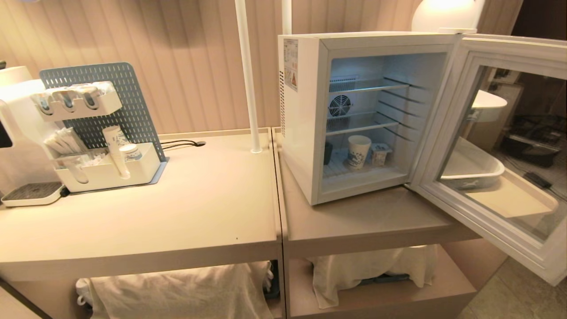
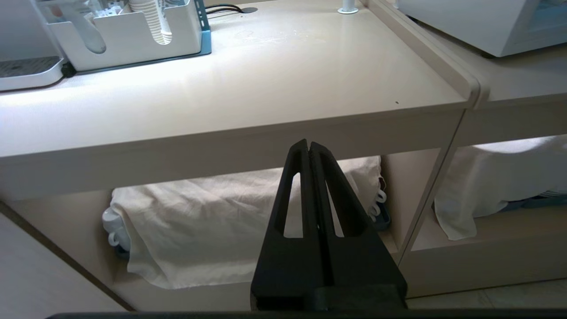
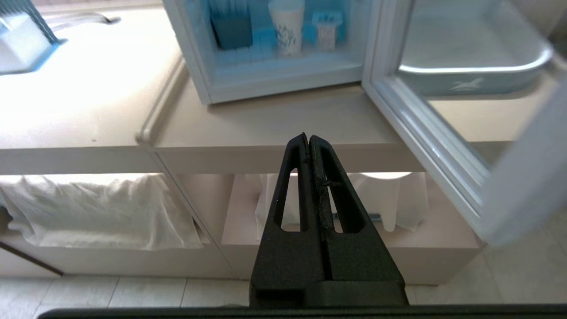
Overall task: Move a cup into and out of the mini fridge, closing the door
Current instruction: Take the yoghurt out of the freezer
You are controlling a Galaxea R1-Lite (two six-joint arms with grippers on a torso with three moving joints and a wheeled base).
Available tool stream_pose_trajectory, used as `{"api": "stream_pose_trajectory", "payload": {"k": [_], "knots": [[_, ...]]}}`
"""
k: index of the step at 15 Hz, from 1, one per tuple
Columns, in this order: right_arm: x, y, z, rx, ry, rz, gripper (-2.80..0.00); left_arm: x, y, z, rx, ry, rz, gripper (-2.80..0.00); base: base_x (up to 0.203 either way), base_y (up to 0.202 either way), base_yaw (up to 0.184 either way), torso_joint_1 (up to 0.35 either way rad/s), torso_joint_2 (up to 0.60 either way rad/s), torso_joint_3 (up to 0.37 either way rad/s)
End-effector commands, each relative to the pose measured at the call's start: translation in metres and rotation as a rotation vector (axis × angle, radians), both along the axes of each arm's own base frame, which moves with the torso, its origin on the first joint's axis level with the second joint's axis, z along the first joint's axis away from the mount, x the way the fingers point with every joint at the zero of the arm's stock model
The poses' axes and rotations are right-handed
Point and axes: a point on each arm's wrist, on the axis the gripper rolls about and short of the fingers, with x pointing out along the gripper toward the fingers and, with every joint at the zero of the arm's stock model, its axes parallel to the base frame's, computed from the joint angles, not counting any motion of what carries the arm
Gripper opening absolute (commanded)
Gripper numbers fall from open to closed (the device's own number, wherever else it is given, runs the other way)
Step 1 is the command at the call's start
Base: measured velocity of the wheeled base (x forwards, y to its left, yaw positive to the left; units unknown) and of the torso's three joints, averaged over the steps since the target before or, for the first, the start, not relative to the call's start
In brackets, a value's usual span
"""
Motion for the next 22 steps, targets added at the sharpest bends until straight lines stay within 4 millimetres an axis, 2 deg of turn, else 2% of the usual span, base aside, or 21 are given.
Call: {"api": "stream_pose_trajectory", "payload": {"k": [1,4,7,10,12,14,17,19,22], "knots": [[0.003,0.0,-0.007,-0.001,0.032,0.003,-2.8,0.0,0.0,0.0,-0.001,0.003,-0.001,-2.8,0.145,0.0,0.003,0.017,0.02,-0.006],[0.014,0.0,-0.015,0.0,0.111,0.009,-2.8,0.0,0.0,0.0,-0.001,0.004,-0.002,-2.8,0.016,0.0,-0.001,0.007,0.01,-0.002],[0.058,0.0,-0.004,0.014,0.248,0.005,-2.8,0.0,0.0,-0.001,-0.013,0.005,0.0,-2.8,0.0,0.0,0.0,0.0,0.0,0.0],[0.133,0.0,-0.011,0.027,0.47,0.0,-2.8,0.0,0.0,0.0,-0.032,0.004,0.006,-2.8,0.0,0.0,0.0,0.0,0.0,0.0],[0.182,0.0,-0.032,0.029,0.587,0.0,-2.8,0.0,0.0,0.0,-0.032,0.004,0.006,-2.8,0.0,0.0,0.0,0.0,0.0,0.0],[0.237,0.0,-0.067,0.027,0.632,0.0,-2.8,0.0,0.0,0.0,-0.032,0.004,0.006,-2.8,0.0,0.0,0.0,0.0,0.0,0.0],[0.304,-0.001,-0.113,0.018,0.502,0.001,-2.8,0.0,0.0,0.0,-0.035,0.004,0.006,-2.8,0.0,0.0,0.0,0.0,0.0,0.0],[0.342,-0.001,-0.133,0.012,0.38,0.002,-2.8,0.0,0.0,0.0,-0.037,0.004,0.007,-2.8,0.0,0.0,0.0,0.0,0.0,0.0],[0.394,0.0,-0.125,-0.001,0.21,-0.001,-2.8,0.0,0.0,0.0,-0.05,0.002,0.007,-2.8,0.0,0.0,0.0,0.0,0.0,0.0]]}}
